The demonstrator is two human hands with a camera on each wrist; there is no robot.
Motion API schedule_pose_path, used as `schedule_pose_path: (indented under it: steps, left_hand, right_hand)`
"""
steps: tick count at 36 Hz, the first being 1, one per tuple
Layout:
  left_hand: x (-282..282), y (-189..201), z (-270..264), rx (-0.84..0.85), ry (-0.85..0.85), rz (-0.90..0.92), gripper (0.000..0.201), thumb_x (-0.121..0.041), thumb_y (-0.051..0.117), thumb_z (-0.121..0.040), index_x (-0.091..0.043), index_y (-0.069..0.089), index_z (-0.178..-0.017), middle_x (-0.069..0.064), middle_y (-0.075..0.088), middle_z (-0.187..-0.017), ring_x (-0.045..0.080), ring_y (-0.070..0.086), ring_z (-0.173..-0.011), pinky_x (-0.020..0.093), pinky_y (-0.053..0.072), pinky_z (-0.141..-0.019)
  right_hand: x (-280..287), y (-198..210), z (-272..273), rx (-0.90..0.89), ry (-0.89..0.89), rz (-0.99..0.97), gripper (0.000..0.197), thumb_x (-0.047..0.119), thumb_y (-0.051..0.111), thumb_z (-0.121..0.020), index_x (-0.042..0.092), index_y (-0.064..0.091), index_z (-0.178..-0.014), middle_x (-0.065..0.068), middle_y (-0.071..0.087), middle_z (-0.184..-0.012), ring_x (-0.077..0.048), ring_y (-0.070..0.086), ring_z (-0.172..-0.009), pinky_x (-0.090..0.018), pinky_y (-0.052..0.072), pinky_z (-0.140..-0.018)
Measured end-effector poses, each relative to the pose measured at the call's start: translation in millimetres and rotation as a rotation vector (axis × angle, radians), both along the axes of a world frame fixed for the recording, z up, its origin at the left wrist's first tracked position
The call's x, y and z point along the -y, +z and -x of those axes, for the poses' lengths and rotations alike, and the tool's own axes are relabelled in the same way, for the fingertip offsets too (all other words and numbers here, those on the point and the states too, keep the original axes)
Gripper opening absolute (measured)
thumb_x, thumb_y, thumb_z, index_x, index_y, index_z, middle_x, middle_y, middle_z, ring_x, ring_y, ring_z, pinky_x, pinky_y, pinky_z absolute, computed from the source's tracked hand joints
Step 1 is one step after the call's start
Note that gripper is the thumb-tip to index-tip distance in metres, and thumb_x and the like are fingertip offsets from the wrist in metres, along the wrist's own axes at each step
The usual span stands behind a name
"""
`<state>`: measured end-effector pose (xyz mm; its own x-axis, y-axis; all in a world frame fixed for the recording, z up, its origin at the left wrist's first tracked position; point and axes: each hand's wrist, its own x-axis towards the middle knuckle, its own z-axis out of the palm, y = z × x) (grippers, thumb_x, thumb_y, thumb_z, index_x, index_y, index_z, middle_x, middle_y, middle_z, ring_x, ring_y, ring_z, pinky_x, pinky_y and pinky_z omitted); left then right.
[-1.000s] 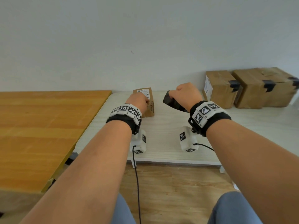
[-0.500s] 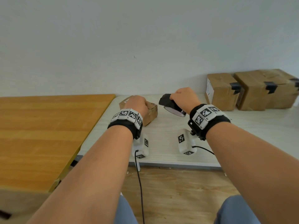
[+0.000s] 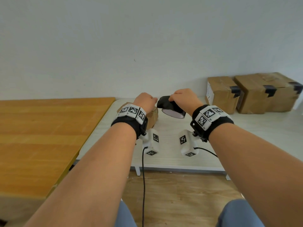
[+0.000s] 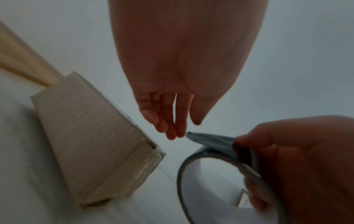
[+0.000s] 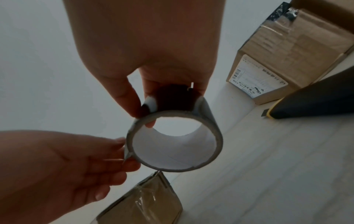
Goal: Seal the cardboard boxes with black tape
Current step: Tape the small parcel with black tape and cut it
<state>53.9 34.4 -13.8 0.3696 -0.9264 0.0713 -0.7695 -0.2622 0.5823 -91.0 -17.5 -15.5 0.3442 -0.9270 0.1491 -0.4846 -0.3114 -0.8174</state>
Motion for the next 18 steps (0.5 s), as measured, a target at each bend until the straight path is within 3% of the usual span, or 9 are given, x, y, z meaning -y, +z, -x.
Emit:
schedule_pose_path:
  steps: [2,5,8,11,15,18]
  left_hand:
    - [0.1,0.3,1.1,-0.081,-0.002,0.018,0.03,-0.027,0.049,-0.093,-0.009,0.051,-0.068,0.006,0.047,-0.066,0.019,0.044,-0.058,0.027,0.037,-0.055]
    - [-2.0,2.0,1.4,-0.17,0.0,0.073,0.021,-0.024,0.055,-0.091,-0.008,0.068,-0.087,0.008,0.06,-0.08,0.021,0.054,-0.072,0.028,0.045,-0.068]
    - [-0.9,5.0,-1.3,-0.149,0.016,0.101,0.019,-0.019,0.057,-0.09,-0.008,0.072,-0.096,0.005,0.063,-0.083,0.018,0.056,-0.075,0.021,0.042,-0.058]
    - [0.3,8.6,-3.1,-0.118,0.024,0.091,0.013,-0.018,0.055,-0.091,-0.012,0.066,-0.088,0.006,0.061,-0.082,0.018,0.053,-0.07,0.02,0.037,-0.053]
    - [5.5,14.6,-4.4,-0.074,0.029,0.072,0.024,-0.015,0.052,-0.09,-0.011,0.053,-0.066,0.007,0.055,-0.074,0.016,0.044,-0.053,0.023,0.034,-0.051]
    - [11.2,19.7,-5.1,-0.042,0.03,0.063,0.028,-0.014,0.052,-0.089,-0.011,0.045,-0.062,0.009,0.049,-0.07,0.016,0.038,-0.048,0.024,0.033,-0.051]
  right_hand:
    - [-0.5,1.3,-0.5,0.007,0.017,-0.004,0.022,0.019,0.058,-0.084,0.002,0.07,-0.091,-0.011,0.063,-0.085,-0.022,0.056,-0.078,-0.033,0.049,-0.073]
    - [0.1,2.0,-1.6,0.006,0.034,-0.006,0.017,0.018,0.058,-0.084,0.006,0.07,-0.086,-0.009,0.062,-0.083,-0.021,0.056,-0.075,-0.029,0.048,-0.065]
    - [1.5,1.8,-1.7,-0.007,0.038,-0.007,0.015,0.019,0.059,-0.083,0.009,0.07,-0.086,-0.008,0.063,-0.082,-0.02,0.057,-0.074,-0.027,0.046,-0.061]
    - [3.8,-0.2,-0.5,-0.042,0.043,0.008,0.013,0.022,0.06,-0.084,0.011,0.068,-0.08,-0.005,0.061,-0.076,-0.018,0.055,-0.069,-0.026,0.045,-0.059]
    - [8.2,-3.5,-0.2,-0.126,0.024,0.051,0.019,0.028,0.06,-0.085,0.014,0.065,-0.073,0.0,0.058,-0.065,-0.016,0.053,-0.062,-0.024,0.041,-0.053]
    - [11.2,-3.8,-2.8,-0.19,-0.004,0.091,0.022,0.029,0.059,-0.084,0.015,0.061,-0.067,-0.002,0.057,-0.064,-0.019,0.053,-0.063,-0.024,0.038,-0.051]
